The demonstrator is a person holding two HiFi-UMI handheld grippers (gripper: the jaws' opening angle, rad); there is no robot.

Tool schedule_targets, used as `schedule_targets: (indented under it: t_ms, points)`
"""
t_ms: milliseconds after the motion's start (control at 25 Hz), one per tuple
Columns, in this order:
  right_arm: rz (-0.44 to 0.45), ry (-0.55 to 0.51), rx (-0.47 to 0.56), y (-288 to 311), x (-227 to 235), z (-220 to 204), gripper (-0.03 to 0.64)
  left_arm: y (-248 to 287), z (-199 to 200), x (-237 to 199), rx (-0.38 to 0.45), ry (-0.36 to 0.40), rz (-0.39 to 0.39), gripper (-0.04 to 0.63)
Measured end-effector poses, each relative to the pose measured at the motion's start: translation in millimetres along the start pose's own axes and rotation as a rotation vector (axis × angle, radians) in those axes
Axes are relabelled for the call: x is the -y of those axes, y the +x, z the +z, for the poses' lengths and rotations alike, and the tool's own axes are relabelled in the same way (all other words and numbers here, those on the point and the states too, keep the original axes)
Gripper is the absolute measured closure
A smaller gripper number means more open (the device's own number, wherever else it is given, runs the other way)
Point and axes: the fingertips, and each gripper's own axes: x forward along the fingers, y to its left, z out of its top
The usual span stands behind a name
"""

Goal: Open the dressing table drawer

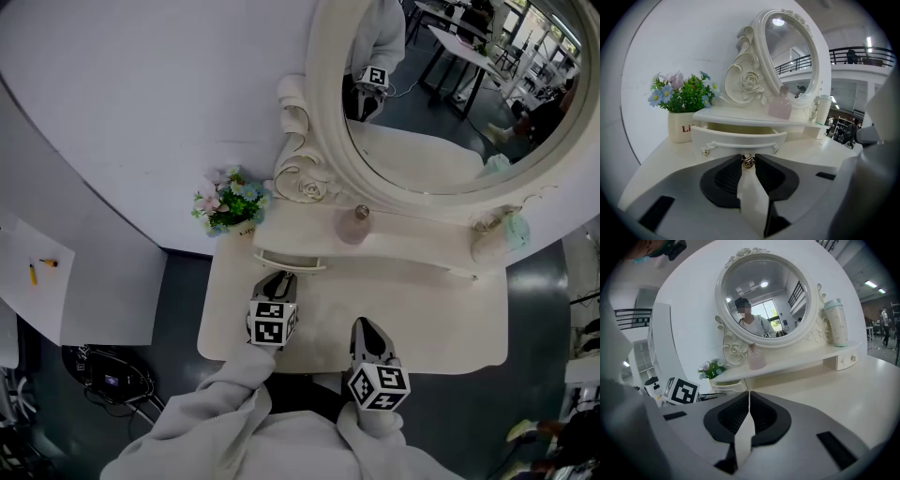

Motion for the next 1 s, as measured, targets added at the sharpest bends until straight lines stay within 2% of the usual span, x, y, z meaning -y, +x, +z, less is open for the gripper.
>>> schedule_targets:
  t_ms: [360,1000]
  points:
    - [0.006,0.001,-0.003,2,-7,-2,0.581,-9,-6,3,-0.007,-0.001,-0.017,0.494]
    - [-0.035,0.019,0.030,0,-5,5,0.581,-18,-12,5,-0.023,-0.007,-0.047,0.494]
